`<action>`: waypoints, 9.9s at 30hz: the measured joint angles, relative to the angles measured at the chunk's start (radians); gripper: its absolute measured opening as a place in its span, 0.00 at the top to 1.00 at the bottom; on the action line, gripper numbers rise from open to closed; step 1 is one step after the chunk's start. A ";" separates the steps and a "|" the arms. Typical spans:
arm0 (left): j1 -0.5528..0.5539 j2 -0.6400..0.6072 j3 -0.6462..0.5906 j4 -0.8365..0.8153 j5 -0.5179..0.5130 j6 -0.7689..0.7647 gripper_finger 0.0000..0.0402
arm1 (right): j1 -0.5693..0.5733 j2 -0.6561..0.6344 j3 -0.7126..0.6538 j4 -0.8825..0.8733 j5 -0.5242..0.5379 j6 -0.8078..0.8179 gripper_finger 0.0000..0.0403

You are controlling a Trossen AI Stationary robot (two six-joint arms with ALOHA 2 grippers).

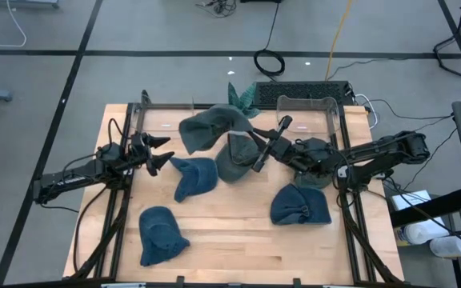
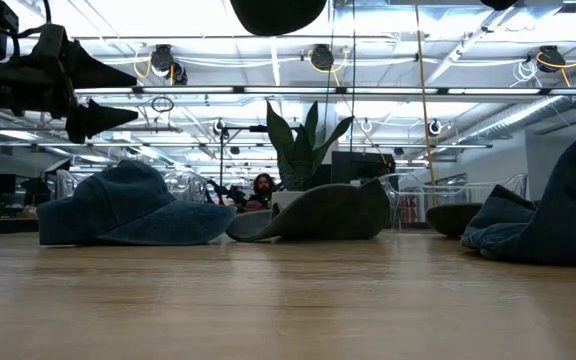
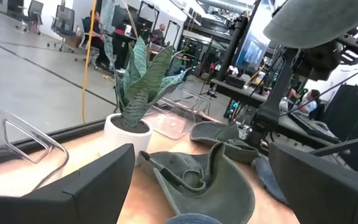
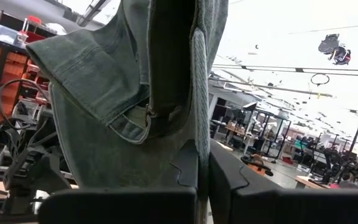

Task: Pick & Place hat
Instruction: Put the bottom right green cap into the left transparent bin

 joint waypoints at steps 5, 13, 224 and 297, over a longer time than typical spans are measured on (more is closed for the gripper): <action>0.000 0.000 0.000 0.035 0.016 -0.052 0.06 | 0.000 0.000 0.000 0.000 0.002 -0.046 1.00; 0.000 0.000 0.015 0.142 0.167 -0.100 0.06 | 0.001 0.000 0.022 -0.008 0.040 -0.141 1.00; 0.163 1.066 0.749 -0.035 -1.189 -0.446 0.95 | 0.295 0.325 0.392 -0.628 0.311 -0.023 0.97; 0.162 1.345 0.748 0.251 -0.770 -0.703 0.10 | 0.482 0.324 0.255 -0.387 0.308 -0.035 0.99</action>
